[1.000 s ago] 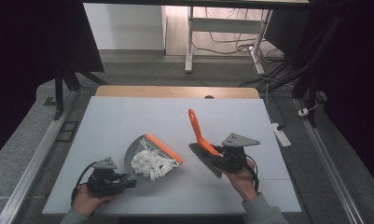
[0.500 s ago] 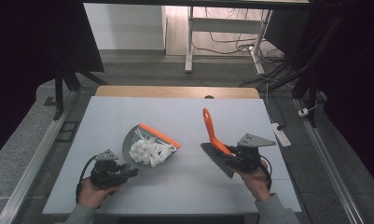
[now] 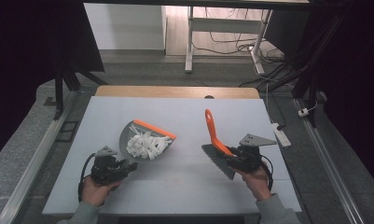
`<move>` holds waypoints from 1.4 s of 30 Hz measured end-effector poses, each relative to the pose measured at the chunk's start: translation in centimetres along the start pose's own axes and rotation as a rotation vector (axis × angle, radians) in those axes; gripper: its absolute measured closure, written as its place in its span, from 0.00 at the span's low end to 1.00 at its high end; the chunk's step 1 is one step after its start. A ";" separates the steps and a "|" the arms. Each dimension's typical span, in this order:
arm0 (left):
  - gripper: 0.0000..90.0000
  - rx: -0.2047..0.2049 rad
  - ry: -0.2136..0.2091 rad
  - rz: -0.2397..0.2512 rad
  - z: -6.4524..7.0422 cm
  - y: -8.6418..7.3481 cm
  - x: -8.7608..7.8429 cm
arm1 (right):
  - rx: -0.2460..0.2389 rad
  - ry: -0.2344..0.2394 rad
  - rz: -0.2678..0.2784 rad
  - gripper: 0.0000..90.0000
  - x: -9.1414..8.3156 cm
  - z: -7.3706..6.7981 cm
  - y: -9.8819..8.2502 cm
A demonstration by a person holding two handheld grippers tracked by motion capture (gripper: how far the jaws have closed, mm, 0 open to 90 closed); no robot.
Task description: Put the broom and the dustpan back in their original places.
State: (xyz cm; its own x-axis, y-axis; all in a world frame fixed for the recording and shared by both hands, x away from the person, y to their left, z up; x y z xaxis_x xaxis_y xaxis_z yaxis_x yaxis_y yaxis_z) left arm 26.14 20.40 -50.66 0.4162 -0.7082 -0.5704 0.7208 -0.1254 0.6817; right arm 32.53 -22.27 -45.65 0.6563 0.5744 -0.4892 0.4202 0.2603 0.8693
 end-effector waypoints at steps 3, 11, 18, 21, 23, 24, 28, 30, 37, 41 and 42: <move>0.69 -0.016 0.013 0.012 -0.2 -0.2 -0.2 | 0.014 0.001 -0.007 0.78 0.3 0.0 -0.2; 0.68 -0.045 0.050 0.024 -0.5 -0.4 -0.1 | 0.032 -0.012 -0.031 0.78 0.6 0.1 -0.6; 0.69 -0.105 0.097 0.048 -0.9 -0.8 0.0 | 0.101 -0.030 -0.049 0.78 0.8 0.5 -0.8; 0.69 -0.122 0.112 0.059 -1.2 -0.9 -0.1 | 0.120 -0.035 -0.052 0.78 0.9 0.6 -1.0; 0.69 -0.125 0.125 0.067 -1.3 -0.9 -0.1 | 0.124 -0.035 -0.056 0.78 0.9 0.7 -1.1; 0.69 -0.128 0.133 0.070 -1.4 -1.0 -0.1 | 0.124 -0.039 -0.059 0.78 1.0 0.7 -1.1; 0.69 -0.143 0.157 0.079 -1.6 -1.1 0.1 | 0.139 -0.044 -0.066 0.78 1.1 1.0 -1.3; 0.69 -0.148 0.171 0.082 -1.8 -1.2 0.2 | 0.150 -0.045 -0.069 0.78 1.1 1.2 -1.4; 0.69 -0.191 0.189 0.089 -2.2 -1.4 0.5 | 0.218 -0.034 -0.095 0.78 1.8 1.7 -2.0; 0.69 -0.205 0.199 0.098 -2.2 -1.3 0.7 | 0.222 -0.037 -0.113 0.78 2.1 1.9 -2.4; 0.69 -0.211 0.206 0.099 -2.3 -1.3 0.7 | 0.228 -0.038 -0.116 0.78 2.2 2.0 -2.5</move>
State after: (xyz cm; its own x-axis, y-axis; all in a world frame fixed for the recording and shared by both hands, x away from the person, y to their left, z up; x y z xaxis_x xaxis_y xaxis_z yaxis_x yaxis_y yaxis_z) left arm 26.79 21.62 -53.00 0.5783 -0.5516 -0.6010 0.7612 0.1000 0.6407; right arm 34.17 -23.18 -48.99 0.6168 0.5203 -0.5907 0.6215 0.1387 0.7711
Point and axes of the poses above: each handheld gripper's, and its own axes: x roughly forward along the jaws, y roughly out of its top, z roughly to its right, the point moved 1 cm from there along x, roughly forward along the jaws, and after that the axes turned 13 degrees about -y, right-handed, at the moved point
